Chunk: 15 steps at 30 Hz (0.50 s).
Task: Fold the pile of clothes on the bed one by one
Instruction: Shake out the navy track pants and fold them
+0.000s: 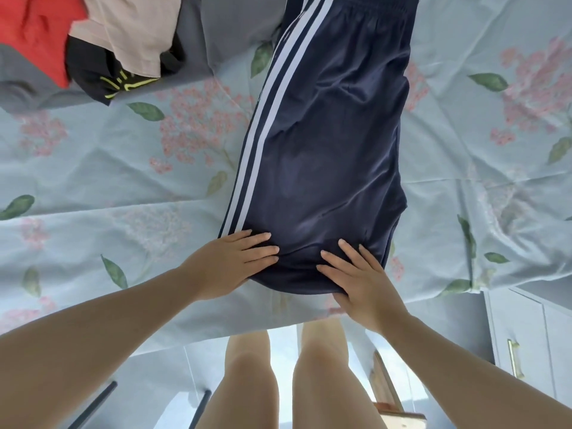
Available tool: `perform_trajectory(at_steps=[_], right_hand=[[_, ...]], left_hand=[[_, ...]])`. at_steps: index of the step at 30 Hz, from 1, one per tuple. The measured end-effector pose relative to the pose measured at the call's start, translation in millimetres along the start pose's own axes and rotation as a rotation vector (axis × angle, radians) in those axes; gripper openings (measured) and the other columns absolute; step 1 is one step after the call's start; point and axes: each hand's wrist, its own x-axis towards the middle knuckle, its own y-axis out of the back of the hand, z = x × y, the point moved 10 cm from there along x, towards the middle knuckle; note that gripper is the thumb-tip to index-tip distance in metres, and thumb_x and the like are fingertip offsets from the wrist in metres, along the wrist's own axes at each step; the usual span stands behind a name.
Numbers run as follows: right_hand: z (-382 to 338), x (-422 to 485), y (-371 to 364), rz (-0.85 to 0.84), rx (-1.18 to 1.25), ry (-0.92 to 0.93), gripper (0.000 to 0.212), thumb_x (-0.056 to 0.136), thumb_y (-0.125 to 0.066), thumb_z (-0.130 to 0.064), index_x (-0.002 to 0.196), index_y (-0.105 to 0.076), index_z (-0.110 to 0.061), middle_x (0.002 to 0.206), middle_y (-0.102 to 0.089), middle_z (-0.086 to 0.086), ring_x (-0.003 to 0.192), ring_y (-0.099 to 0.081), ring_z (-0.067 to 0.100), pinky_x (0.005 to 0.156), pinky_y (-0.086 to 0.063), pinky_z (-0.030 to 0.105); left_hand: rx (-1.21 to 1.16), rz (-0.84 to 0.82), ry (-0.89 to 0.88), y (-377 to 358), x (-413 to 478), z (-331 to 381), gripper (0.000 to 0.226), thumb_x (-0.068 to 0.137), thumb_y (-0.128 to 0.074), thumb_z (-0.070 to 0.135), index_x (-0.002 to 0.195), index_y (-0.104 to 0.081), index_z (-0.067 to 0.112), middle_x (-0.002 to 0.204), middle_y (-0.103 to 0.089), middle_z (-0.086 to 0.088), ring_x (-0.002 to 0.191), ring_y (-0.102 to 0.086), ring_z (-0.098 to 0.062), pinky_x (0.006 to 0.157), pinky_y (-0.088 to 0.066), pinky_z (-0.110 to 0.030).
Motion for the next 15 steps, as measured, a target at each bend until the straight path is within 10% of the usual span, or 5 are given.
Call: perform_trajectory(at_steps=[4, 8, 15], right_hand=[[12, 6, 14, -0.025, 0.162, -0.125, 0.036, 0.081, -0.043, -0.023, 0.102, -0.072, -0.017, 0.11, -0.069, -0.007, 0.118, -0.054, 0.019, 0.107, -0.034, 0.032], [37, 24, 41, -0.087, 0.287, -0.376, 0.023, 0.096, -0.039, -0.018, 0.111, -0.055, -0.02, 0.09, -0.058, -0.009, 0.08, -0.052, 0.021, 0.07, -0.044, 0.031], [82, 82, 143, 0.216, 0.182, -0.489, 0.023, 0.099, -0.035, -0.017, 0.114, -0.053, -0.017, 0.098, -0.06, 0.004, 0.081, -0.054, 0.033, 0.066, -0.039, 0.035]], left_hand=[[-0.175, -0.028, 0.136, 23, 3, -13, 0.039, 0.089, -0.039, 0.027, 0.114, -0.068, 0.025, 0.111, -0.069, 0.012, 0.102, -0.067, -0.014, 0.083, -0.056, -0.03], [-0.268, -0.264, 0.376, 40, 14, -50, 0.031, 0.101, -0.033, 0.034, 0.127, -0.049, 0.034, 0.108, -0.065, 0.01, 0.095, -0.061, -0.015, 0.074, -0.044, -0.026], [0.002, -0.07, 0.453, 152, 69, -128, 0.032, 0.102, -0.032, 0.036, 0.123, -0.052, 0.024, 0.1, -0.065, 0.003, 0.091, -0.061, -0.021, 0.07, -0.044, -0.03]])
